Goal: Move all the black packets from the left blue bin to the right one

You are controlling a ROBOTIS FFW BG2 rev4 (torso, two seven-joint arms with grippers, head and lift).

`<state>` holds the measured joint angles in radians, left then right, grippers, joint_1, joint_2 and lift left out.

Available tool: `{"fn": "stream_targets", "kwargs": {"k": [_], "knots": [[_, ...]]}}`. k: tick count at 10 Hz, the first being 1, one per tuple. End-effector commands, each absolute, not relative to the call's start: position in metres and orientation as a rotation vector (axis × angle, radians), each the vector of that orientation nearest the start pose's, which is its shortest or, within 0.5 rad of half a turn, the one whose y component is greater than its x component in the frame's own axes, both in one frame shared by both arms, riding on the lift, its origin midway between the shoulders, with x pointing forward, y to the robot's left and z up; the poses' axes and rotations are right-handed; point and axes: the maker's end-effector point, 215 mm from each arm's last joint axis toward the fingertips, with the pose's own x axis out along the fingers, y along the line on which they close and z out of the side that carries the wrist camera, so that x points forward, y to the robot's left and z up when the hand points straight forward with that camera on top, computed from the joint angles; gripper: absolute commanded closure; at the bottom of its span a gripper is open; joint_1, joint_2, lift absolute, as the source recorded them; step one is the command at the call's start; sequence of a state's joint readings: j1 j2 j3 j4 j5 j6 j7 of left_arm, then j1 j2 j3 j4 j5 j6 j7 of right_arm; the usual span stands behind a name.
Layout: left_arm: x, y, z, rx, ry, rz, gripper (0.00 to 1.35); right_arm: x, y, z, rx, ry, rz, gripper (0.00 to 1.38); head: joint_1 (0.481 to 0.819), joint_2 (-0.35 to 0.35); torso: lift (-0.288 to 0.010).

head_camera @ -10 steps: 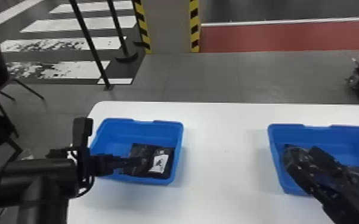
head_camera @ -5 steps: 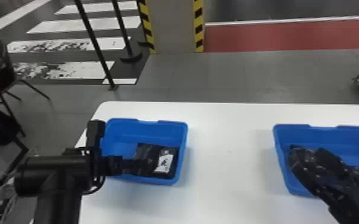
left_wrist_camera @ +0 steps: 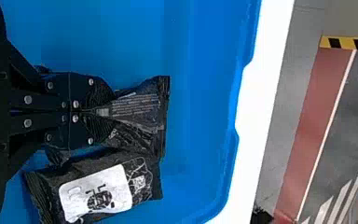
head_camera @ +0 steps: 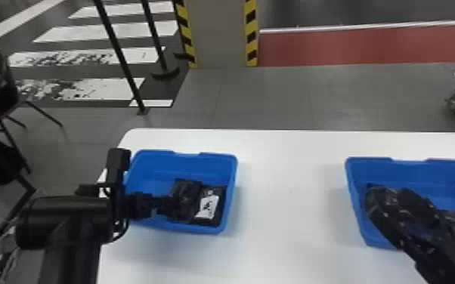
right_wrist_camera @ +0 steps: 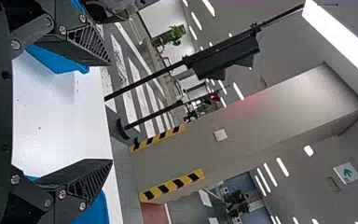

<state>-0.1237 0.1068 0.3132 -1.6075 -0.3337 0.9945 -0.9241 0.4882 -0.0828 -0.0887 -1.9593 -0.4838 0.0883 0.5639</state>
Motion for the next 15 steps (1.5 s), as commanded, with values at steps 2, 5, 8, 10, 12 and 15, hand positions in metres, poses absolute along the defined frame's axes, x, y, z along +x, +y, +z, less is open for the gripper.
{"fn": "stream_targets", "kwargs": {"k": [2,5,8,10,12,15], "knots": [[0.479,0.327,-0.439,-0.178,0.739,-0.352,1.2,0.419,-0.163,-0.346,0.418,0.054,0.529,0.31,0.695,0.183,-0.11],[0.478,0.255,-0.393,-0.161,0.566,-0.608,1.2,0.426,-0.135,-0.347,0.472,0.07,0.628,0.31,0.695,0.183,-0.11],[0.472,0.18,-0.386,-0.205,0.486,-0.819,1.2,0.454,-0.113,-0.346,0.511,0.056,0.698,0.3,0.695,0.125,-0.11],[0.469,0.141,-0.388,-0.244,0.489,-0.901,1.2,0.475,-0.11,-0.347,0.52,0.058,0.709,0.3,0.695,0.085,-0.11],[0.469,0.107,-0.387,-0.264,0.492,-0.977,1.2,0.484,-0.093,-0.34,0.535,0.061,0.748,0.3,0.695,0.036,-0.11],[0.479,0.064,-0.374,-0.271,0.472,-1.071,1.2,0.493,-0.077,-0.338,0.557,0.065,0.776,0.3,0.695,0.007,-0.11]]}}
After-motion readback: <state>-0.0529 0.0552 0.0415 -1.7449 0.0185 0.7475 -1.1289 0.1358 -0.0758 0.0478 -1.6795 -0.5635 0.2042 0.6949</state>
